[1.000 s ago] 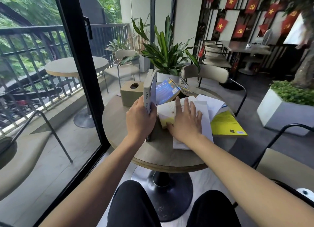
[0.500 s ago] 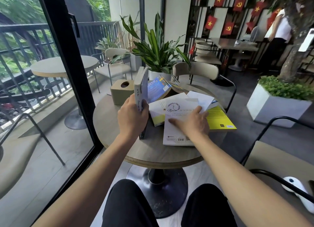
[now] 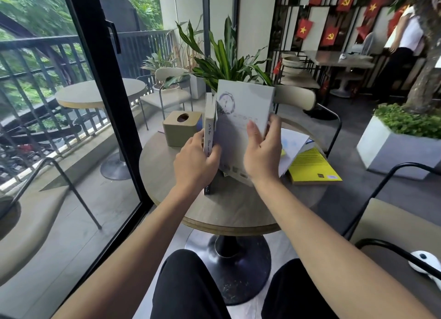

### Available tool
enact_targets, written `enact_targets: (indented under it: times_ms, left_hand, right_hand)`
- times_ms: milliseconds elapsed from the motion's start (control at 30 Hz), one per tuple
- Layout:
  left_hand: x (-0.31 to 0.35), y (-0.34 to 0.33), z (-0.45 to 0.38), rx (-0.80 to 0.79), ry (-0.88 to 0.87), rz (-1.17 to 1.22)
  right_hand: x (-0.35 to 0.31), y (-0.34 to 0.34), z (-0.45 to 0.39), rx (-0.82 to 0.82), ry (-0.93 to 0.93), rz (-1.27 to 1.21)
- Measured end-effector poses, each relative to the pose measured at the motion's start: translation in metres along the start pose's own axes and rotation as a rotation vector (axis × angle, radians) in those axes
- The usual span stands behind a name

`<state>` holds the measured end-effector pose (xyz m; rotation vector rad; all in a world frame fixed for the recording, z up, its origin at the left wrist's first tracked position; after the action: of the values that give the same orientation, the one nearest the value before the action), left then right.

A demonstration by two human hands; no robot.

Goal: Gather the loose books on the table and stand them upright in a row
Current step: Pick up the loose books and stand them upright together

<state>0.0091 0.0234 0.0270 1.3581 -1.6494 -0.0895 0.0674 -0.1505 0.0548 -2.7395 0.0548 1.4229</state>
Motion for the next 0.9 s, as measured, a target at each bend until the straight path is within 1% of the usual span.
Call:
enact_targets:
  times_ms: [133,200,333,433,500,600,733,800,900]
  left_hand:
    - [-0.008,-0.004,0.002,-0.055,-0.006,-0.001]
    - [-0.013,-0.010,0.002,-0.109,-0.013,-0.004]
    - [-0.016,-0.021,0.006,-0.238,-0.048,0.084]
    - [-0.017,-0.026,0.007,-0.303,-0.072,0.102]
    - [-0.017,-0.031,0.006,-0.348,-0.090,0.139]
    - [-0.021,-0.037,0.003,-0.353,-0.111,0.219]
    - [-0.023,-0.041,-0.001,-0.316,-0.158,0.235]
    - [-0.027,-0.042,-0.001,-0.295,-0.142,0.247]
    - [-0.033,-0.039,-0.001,-0.224,-0.058,0.255]
  right_hand:
    - [0.008,-0.028,0.008,-0.055,-0.019,-0.069]
    - [0.019,-0.041,0.011,-0.095,-0.082,-0.109]
    - [0.034,-0.062,0.019,-0.171,-0.225,-0.252]
    - [0.042,-0.071,0.022,-0.234,-0.309,-0.380]
    - [0.043,-0.076,0.021,-0.292,-0.333,-0.422]
    - [0.040,-0.080,0.023,-0.403,-0.280,-0.396]
    - [0.044,-0.085,0.027,-0.577,-0.203,-0.286]
    - [0.045,-0.086,0.029,-0.638,-0.157,-0.207]
    - [0.049,-0.087,0.031,-0.696,-0.102,-0.106]
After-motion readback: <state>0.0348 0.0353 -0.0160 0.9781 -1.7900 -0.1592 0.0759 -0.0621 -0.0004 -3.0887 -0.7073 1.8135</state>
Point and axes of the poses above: each hand's wrist, its own z-axis away from the middle knuckle, its own y-axis out of the back of the hand, x = y × z, the point moved 9 cm from there along -z, towards the middle knuckle, and after that the axes turned 1 degree about -y, right-handed, at the moved point
